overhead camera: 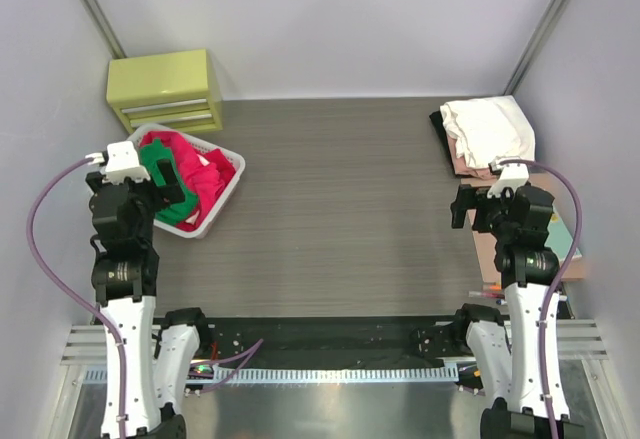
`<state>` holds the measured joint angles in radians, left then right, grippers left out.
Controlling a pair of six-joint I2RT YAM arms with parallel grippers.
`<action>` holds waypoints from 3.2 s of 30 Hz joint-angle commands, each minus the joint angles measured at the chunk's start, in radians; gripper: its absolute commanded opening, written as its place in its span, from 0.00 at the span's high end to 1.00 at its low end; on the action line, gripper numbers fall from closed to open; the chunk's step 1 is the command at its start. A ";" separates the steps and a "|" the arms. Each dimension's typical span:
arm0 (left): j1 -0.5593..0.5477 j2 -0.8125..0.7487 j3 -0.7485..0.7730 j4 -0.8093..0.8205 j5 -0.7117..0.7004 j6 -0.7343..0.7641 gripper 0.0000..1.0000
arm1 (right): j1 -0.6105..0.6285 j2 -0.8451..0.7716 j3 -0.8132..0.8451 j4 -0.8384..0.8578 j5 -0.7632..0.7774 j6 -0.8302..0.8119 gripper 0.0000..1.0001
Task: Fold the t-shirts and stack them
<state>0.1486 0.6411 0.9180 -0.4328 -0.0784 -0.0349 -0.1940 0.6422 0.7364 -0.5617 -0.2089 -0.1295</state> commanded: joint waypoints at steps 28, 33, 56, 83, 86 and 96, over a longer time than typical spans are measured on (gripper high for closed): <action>0.008 0.696 0.254 -0.031 -0.079 -0.083 0.20 | -0.005 -0.055 0.006 0.046 -0.155 0.002 0.00; 0.009 0.808 0.326 -0.073 -0.147 -0.083 0.32 | -0.005 -0.081 0.000 0.046 -0.165 0.002 0.00; 0.008 0.996 0.357 -0.112 -0.192 -0.085 1.00 | -0.005 -0.122 -0.011 0.051 -0.173 0.005 0.00; -0.106 -0.004 0.174 -0.191 -0.043 0.073 1.00 | -0.005 -0.036 -0.017 0.074 -0.176 -0.005 0.00; -0.107 0.015 0.246 -0.253 0.040 0.043 1.00 | -0.005 -0.039 -0.019 0.075 -0.173 -0.005 0.00; -0.106 0.069 0.269 -0.262 0.478 0.012 1.00 | -0.005 -0.047 -0.020 0.077 -0.165 -0.002 0.00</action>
<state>0.0399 0.7116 1.1793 -0.7383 0.1104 -0.0105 -0.1940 0.6018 0.7170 -0.5297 -0.3698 -0.1299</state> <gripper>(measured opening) 0.026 0.996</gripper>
